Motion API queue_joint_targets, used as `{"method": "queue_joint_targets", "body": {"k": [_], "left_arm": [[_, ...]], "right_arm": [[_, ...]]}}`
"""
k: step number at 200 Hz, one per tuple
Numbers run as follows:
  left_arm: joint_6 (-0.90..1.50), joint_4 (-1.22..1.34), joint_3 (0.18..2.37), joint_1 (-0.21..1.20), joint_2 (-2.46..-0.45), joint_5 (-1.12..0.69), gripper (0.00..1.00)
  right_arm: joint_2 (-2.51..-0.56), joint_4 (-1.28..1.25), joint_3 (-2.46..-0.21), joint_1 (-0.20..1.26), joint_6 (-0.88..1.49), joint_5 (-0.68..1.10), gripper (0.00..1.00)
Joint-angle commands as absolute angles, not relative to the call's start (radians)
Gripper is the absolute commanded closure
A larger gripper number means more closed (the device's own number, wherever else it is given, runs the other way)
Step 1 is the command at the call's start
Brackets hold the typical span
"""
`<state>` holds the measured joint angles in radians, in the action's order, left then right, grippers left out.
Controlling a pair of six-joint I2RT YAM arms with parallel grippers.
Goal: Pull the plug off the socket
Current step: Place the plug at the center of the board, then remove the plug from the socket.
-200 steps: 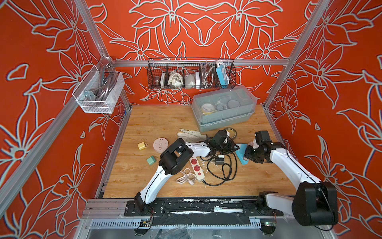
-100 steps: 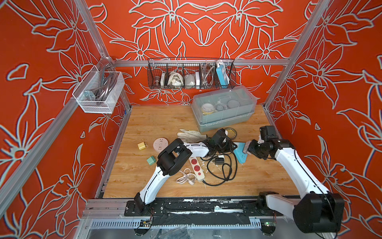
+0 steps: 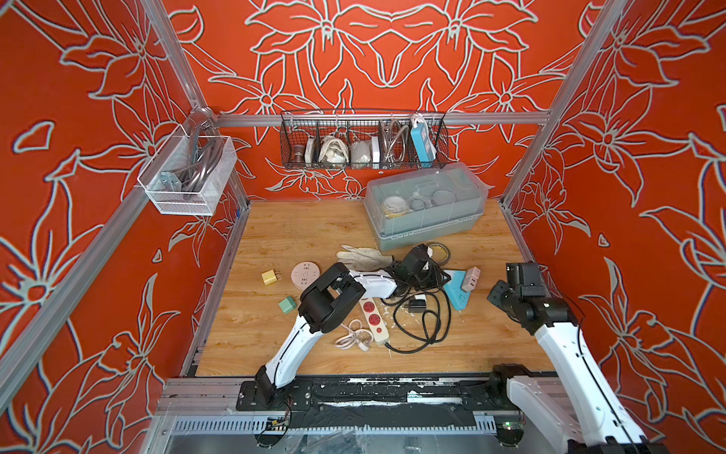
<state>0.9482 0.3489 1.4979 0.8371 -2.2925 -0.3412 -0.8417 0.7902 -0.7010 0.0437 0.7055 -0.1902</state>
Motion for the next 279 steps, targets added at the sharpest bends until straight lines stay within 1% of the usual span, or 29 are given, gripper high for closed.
{"method": "queue_joint_targets", "body": {"k": [1, 29, 45, 64, 77, 95, 122, 134, 140, 153, 195, 211, 223, 242, 265, 279], "left_arm": [[0.878, 0.070, 1.441, 0.841, -2.404, -0.277, 0.93], [0.883, 0.062, 1.447, 0.843, -2.417, -0.284, 0.92], [0.887, 0.078, 1.439, 0.847, -2.416, -0.288, 0.92], [0.886, 0.083, 1.443, 0.850, -2.415, -0.291, 0.92], [0.890, 0.090, 1.444, 0.851, -2.409, -0.301, 0.93], [0.885, 0.095, 1.436, 0.853, -2.397, -0.286, 0.92], [0.884, 0.099, 1.434, 0.854, -2.400, -0.283, 0.92], [0.882, 0.100, 1.430, 0.853, -2.399, -0.286, 0.92], [0.879, 0.098, 1.430, 0.853, -2.398, -0.288, 0.93], [0.872, 0.089, 1.431, 0.853, -2.396, -0.286, 0.93], [0.880, 0.096, 1.429, 0.853, -2.399, -0.290, 0.92], [0.886, 0.101, 1.432, 0.853, -2.402, -0.300, 0.91], [0.887, 0.106, 1.425, 0.855, -2.398, -0.301, 0.91], [0.884, 0.103, 1.422, 0.854, -2.398, -0.297, 0.91], [0.890, 0.111, 1.418, 0.854, -2.399, -0.296, 0.91], [0.893, 0.113, 1.416, 0.855, -2.399, -0.298, 0.91]], "right_arm": [[-0.852, 0.717, -0.625, 0.035, 0.756, -0.228, 1.00], [-0.868, 0.621, -0.544, 0.030, 0.780, -0.166, 1.00], [-0.870, 0.593, -0.517, 0.029, 0.792, -0.169, 1.00], [-0.870, 0.549, -0.480, 0.027, 0.795, -0.186, 0.96], [-0.874, 0.529, -0.467, 0.025, 0.790, -0.166, 0.92], [-0.876, 0.524, -0.455, 0.023, 0.783, -0.148, 0.80], [-0.869, 0.542, -0.440, 0.023, 0.777, -0.206, 0.60], [-0.868, 0.573, -0.452, 0.023, 0.787, -0.230, 0.45], [-0.866, 0.594, -0.463, 0.023, 0.797, -0.246, 0.39], [-0.861, 0.622, -0.488, 0.022, 0.801, -0.263, 0.35], [-0.827, 0.592, -0.576, 0.024, 0.676, -0.195, 0.33], [-0.851, 0.539, -0.597, 0.025, 0.608, -0.100, 0.33], [-0.893, 0.502, -0.611, 0.024, 0.574, -0.018, 0.33], [-0.999, 0.503, -0.659, 0.024, 0.595, 0.022, 0.33], [-1.148, 0.502, -0.734, 0.026, 0.569, 0.106, 0.41], [-1.215, 0.501, -0.763, 0.030, 0.574, 0.110, 0.40]]}}
